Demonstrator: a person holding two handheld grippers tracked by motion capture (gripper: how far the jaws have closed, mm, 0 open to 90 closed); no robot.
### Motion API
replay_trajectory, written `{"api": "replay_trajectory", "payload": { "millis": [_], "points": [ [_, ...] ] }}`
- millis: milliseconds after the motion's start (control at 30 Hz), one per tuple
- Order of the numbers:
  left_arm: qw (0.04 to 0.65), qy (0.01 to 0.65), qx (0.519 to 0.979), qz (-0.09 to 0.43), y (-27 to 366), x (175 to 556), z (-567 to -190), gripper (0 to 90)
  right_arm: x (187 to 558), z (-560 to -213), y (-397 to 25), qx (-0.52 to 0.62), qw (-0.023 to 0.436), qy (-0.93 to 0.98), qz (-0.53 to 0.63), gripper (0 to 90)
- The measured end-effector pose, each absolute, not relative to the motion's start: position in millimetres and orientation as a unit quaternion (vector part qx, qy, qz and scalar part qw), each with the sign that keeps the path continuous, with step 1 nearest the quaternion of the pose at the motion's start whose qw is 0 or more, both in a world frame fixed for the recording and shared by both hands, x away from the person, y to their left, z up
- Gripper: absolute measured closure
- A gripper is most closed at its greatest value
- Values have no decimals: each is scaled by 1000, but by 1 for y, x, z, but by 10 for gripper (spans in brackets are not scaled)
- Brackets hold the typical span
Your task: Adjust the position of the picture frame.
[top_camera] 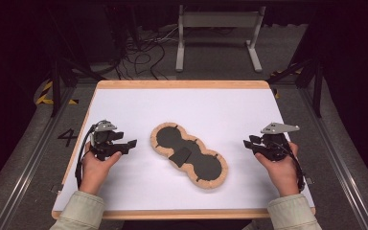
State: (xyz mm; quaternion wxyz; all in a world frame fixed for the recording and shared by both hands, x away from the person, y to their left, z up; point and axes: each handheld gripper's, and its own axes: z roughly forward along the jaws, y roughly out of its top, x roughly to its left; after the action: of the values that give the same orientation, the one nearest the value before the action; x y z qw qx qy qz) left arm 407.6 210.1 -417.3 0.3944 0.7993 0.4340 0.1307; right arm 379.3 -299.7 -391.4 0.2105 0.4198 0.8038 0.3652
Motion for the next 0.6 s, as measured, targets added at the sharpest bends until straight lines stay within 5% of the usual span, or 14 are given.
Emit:
{"api": "replay_trajectory", "payload": {
  "millis": [367,600],
  "points": [
    [398,419,806,130,207,397,-407,350,365,-379,-284,385,205,821,367,787],
    [397,414,811,113,203,393,-400,340,356,-370,-254,350,161,848,364,882]
  ]
}}
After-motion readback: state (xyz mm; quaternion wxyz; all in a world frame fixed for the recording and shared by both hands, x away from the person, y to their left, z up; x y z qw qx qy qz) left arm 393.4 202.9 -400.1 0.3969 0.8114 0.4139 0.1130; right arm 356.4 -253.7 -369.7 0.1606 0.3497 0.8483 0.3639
